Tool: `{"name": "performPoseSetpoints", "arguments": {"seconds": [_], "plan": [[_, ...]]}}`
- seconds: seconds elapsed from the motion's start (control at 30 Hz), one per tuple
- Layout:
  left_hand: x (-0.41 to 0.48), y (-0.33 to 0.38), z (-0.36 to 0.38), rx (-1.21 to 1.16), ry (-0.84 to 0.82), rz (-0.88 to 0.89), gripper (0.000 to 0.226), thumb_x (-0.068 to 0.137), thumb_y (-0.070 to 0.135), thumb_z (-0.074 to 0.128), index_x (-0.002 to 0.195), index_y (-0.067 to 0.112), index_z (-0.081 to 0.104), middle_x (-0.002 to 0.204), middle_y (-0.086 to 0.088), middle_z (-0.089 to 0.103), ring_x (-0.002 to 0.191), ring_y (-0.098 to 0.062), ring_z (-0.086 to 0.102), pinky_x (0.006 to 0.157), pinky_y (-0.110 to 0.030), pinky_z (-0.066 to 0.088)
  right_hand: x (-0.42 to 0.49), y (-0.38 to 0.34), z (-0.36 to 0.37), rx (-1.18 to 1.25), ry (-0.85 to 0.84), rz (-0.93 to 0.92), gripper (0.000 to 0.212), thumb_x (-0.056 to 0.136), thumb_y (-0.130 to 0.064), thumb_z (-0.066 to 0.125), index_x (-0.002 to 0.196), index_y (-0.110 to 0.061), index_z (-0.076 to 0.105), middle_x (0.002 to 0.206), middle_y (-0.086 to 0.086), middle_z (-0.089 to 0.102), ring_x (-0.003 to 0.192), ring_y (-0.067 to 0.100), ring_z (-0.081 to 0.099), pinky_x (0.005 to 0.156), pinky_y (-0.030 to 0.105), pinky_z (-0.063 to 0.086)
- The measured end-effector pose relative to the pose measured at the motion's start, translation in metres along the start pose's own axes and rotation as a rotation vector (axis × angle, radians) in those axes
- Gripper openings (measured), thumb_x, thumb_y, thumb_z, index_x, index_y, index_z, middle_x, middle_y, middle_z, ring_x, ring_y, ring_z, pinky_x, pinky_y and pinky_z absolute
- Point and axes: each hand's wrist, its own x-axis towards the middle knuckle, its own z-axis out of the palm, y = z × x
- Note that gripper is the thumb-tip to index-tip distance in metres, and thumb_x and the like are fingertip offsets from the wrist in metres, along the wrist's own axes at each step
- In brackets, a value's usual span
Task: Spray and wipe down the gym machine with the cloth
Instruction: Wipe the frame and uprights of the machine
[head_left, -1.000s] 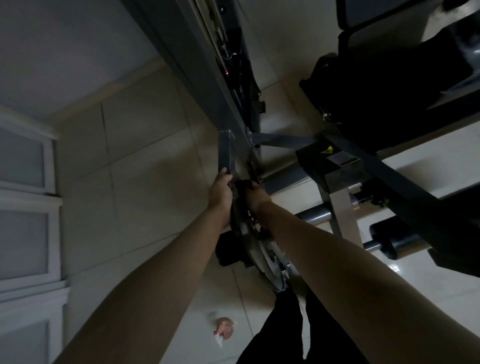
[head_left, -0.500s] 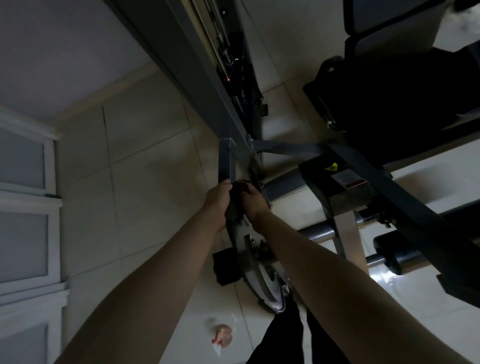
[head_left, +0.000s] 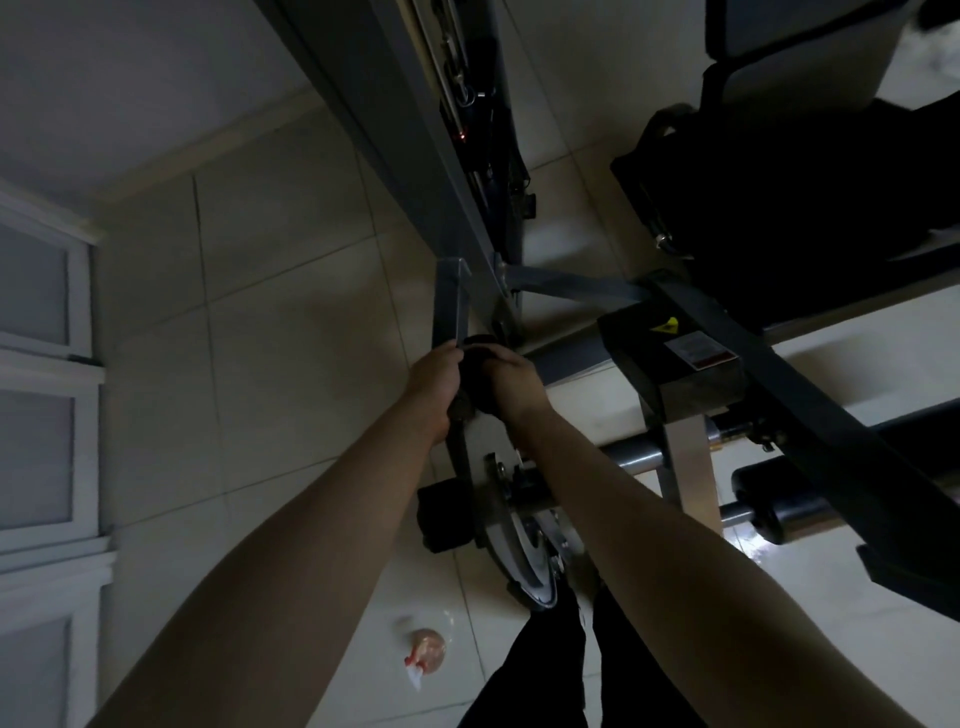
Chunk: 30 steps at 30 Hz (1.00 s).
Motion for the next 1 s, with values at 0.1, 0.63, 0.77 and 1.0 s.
{"name": "performPoseSetpoints", "arguments": {"seconds": [0.1, 0.63, 0.77, 1.0], "plan": [[-0.003, -0.001, -0.001, -0.02, -0.003, 0.005, 0.042, 0.105, 0.018, 0.047, 0.147, 0.021, 0.052, 0.141, -0.014, 0.058, 0.114, -0.029, 0.061, 0.075, -0.032, 0.053, 0.01, -0.005, 0.003, -0.049, -0.019, 0.001, 0.027, 0.098, -0.009, 0.049, 0.102, -0.025, 0.071, 0.102, 0.003, 0.071, 0.098, 0.021, 0.068, 0.085, 0.032, 0.056], [0.0, -0.01, -0.006, -0.082, 0.042, 0.01, 0.036, 0.098, 0.025, 0.06, 0.134, 0.025, 0.065, 0.125, -0.008, 0.067, 0.108, -0.028, 0.066, 0.087, -0.04, 0.058, 0.0, 0.039, -0.007, -0.28, -0.067, 0.009, 0.031, 0.098, -0.02, 0.05, 0.126, -0.017, 0.063, 0.107, 0.013, 0.069, 0.081, 0.027, 0.068, 0.062, 0.027, 0.053], [-0.027, -0.025, -0.015, -0.193, -0.012, -0.017, 0.026, 0.098, 0.034, 0.058, 0.107, 0.014, 0.072, 0.094, -0.01, 0.073, 0.079, -0.025, 0.069, 0.066, -0.03, 0.053, -0.042, 0.025, 0.001, -0.056, 0.013, -0.016, 0.034, 0.092, -0.015, 0.053, 0.112, -0.035, 0.071, 0.116, 0.007, 0.072, 0.105, 0.028, 0.069, 0.095, 0.044, 0.057], [-0.075, -0.073, -0.022, -0.105, -0.149, 0.123, 0.064, 0.09, 0.072, 0.047, 0.121, 0.02, 0.069, 0.111, -0.007, 0.073, 0.105, -0.025, 0.069, 0.098, -0.044, 0.054, -0.136, 0.036, 0.013, 0.069, 0.102, -0.171, 0.031, 0.1, -0.005, 0.044, 0.111, -0.015, 0.072, 0.099, 0.001, 0.073, 0.09, 0.011, 0.069, 0.072, 0.023, 0.056]]}}
